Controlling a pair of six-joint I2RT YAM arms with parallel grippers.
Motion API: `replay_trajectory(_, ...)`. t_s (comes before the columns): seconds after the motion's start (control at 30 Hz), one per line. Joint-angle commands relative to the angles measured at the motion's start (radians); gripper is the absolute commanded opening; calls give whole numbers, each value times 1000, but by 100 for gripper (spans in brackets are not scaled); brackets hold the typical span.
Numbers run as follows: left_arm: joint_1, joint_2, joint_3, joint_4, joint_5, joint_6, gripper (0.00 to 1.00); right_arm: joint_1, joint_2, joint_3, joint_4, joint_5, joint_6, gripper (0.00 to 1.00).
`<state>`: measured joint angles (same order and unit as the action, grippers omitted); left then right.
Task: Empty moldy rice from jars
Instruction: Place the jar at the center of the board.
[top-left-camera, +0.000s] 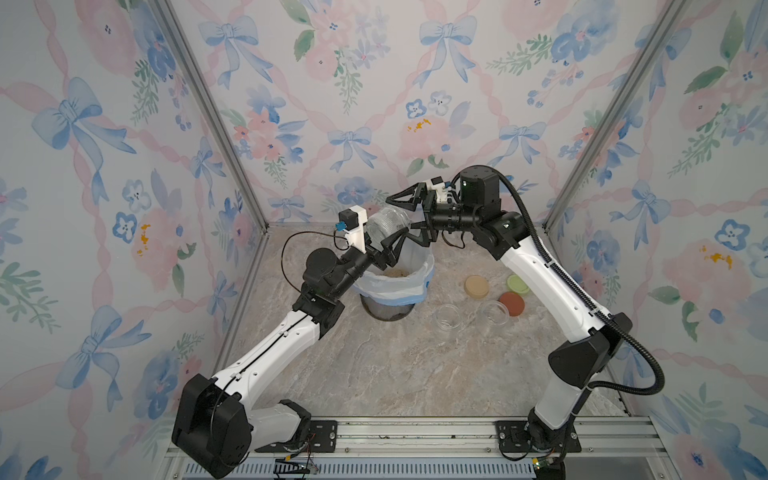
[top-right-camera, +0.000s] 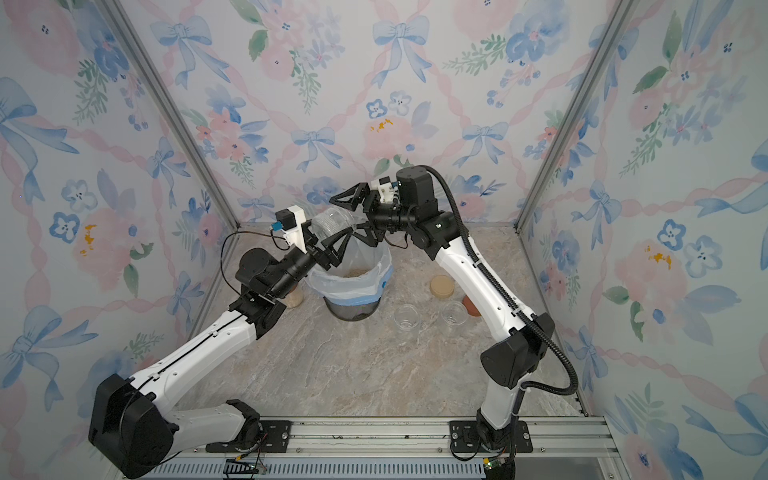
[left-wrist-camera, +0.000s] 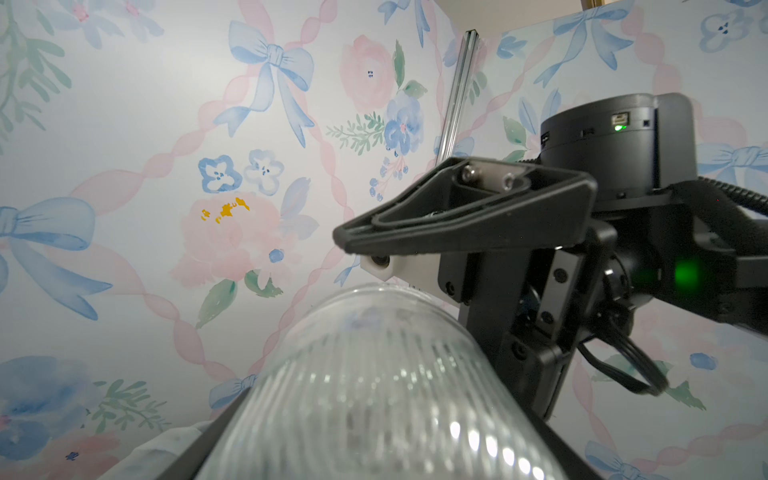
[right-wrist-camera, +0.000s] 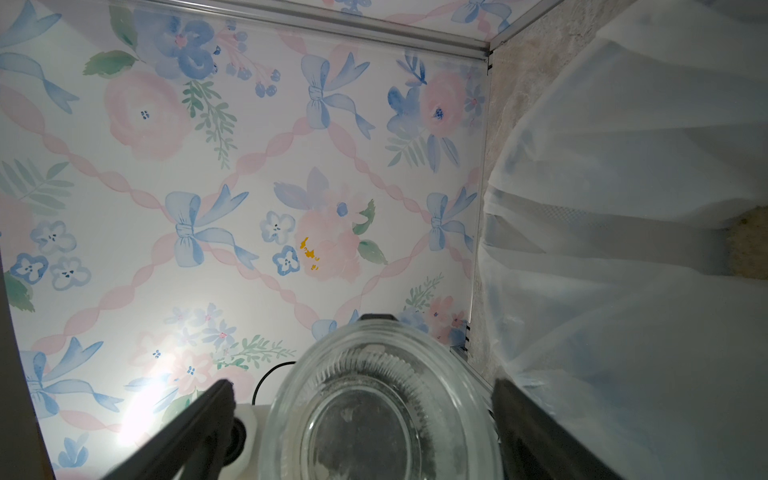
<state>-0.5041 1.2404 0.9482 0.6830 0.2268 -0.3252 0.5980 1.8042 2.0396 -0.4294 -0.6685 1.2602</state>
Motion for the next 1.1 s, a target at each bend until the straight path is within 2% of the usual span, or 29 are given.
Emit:
replay_trajectory(0.0,3,-4,24,82,16,-14,0,27,27,49,-43,-24,-24,97)
replay_trajectory(0.4,19,26,21,117,19,-33,0,40,37,51,0,-38,-6,100)
replay_trajectory(0.57,20,42,18,137,25,-49,0,46,48,55,19,-57,7,97)
replay_trajectory(0.8,20,48,17,149,34,-60,0,46,53,48,27,-68,9,85)
replay_trajectory(0.87,21,47,15,150,37,-64,0,46,54,47,26,-63,2,78)
replay_trajectory(0.9,20,47,13,151,38,-67,0,46,56,50,25,-65,1,70)
replay_trajectory(0.97,20,44,8,151,40,-68,0,47,61,56,24,-67,-7,51)
replay_trajectory(1.03,20,41,5,151,40,-72,0,47,67,64,20,-68,-14,23)
replay_trajectory(1.07,21,40,3,151,39,-72,0,48,69,70,16,-68,-17,13)
